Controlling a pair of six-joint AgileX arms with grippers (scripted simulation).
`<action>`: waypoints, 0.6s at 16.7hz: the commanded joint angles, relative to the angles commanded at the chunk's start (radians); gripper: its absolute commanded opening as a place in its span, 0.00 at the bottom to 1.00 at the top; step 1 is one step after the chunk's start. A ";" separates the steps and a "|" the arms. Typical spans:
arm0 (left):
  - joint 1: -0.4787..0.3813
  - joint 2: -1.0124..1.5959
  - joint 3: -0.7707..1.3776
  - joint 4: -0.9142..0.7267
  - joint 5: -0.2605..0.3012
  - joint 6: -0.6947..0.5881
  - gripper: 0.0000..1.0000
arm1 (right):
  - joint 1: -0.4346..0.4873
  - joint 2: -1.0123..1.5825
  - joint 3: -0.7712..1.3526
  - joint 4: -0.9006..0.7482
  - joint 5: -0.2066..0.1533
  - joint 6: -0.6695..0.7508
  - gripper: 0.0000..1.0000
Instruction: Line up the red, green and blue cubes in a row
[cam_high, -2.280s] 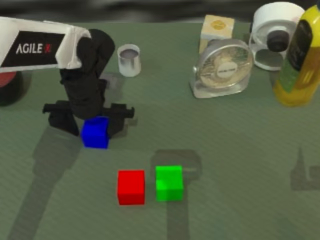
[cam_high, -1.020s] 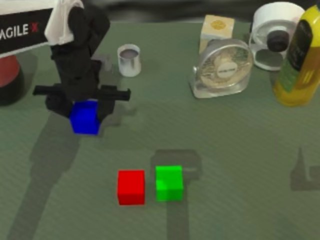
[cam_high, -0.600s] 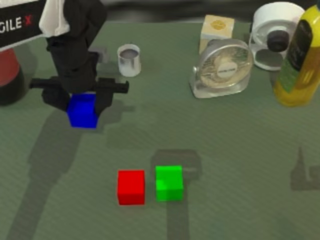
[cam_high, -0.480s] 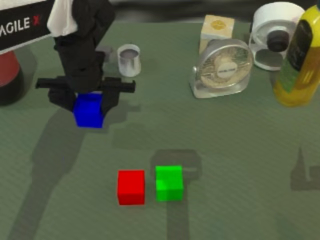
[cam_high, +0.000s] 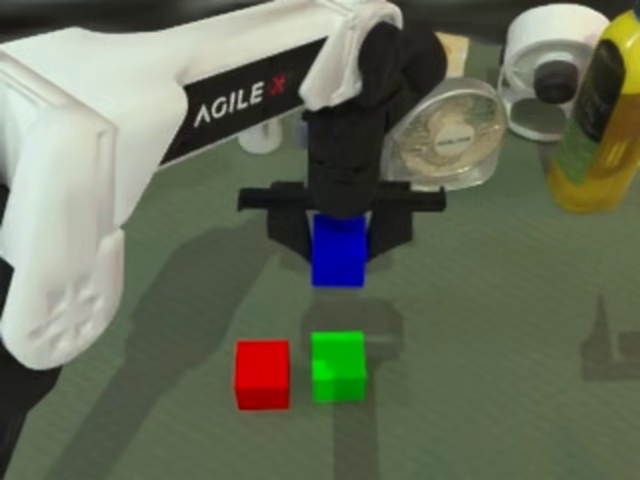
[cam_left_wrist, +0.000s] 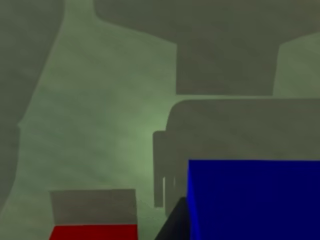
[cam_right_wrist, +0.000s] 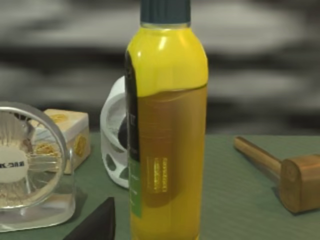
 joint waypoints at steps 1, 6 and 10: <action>-0.051 0.019 0.040 -0.021 -0.001 -0.060 0.00 | 0.000 0.000 0.000 0.000 0.000 0.000 1.00; -0.237 0.082 0.186 -0.092 -0.005 -0.281 0.00 | 0.000 0.000 0.000 0.000 0.000 0.000 1.00; -0.257 0.088 0.201 -0.099 -0.005 -0.301 0.00 | 0.000 0.000 0.000 0.000 0.000 0.000 1.00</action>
